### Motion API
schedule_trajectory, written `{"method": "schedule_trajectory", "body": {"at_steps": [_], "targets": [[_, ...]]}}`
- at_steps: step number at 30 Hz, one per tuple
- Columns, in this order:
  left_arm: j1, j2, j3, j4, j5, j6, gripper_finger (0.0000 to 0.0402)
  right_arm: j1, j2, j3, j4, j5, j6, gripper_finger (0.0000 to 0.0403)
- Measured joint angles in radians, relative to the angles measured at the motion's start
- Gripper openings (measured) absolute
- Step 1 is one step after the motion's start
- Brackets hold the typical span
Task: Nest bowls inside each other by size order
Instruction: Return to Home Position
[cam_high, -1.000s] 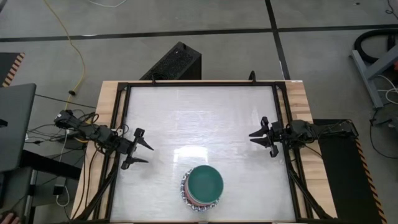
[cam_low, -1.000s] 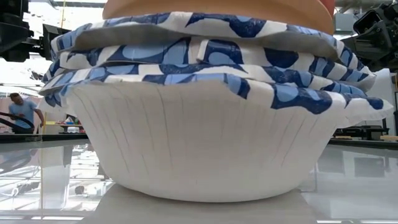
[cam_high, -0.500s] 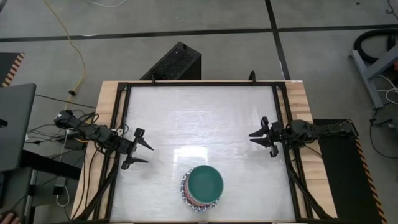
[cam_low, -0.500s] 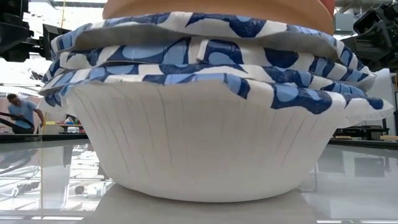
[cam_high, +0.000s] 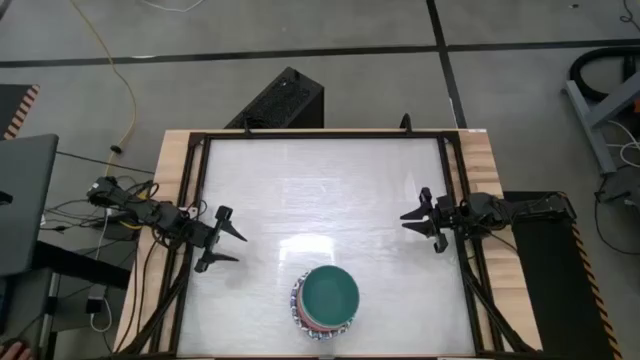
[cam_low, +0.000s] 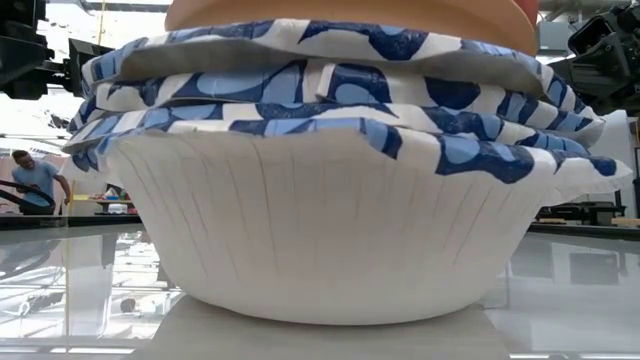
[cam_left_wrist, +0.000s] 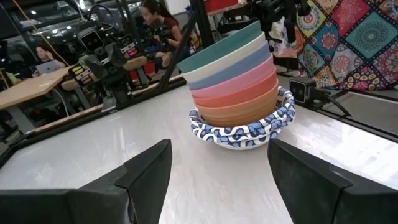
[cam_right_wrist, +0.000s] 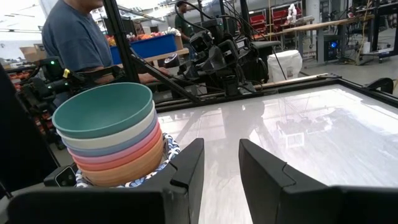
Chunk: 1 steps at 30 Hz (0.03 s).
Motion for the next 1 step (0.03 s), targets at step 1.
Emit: {"method": "schedule_trajectory", "body": {"at_steps": [1], "targets": [[0.000,0.000,0.000,0.000,0.000,0.000,0.0255,0.000,0.000,0.000,0.000,0.000,0.000,0.0121]]}}
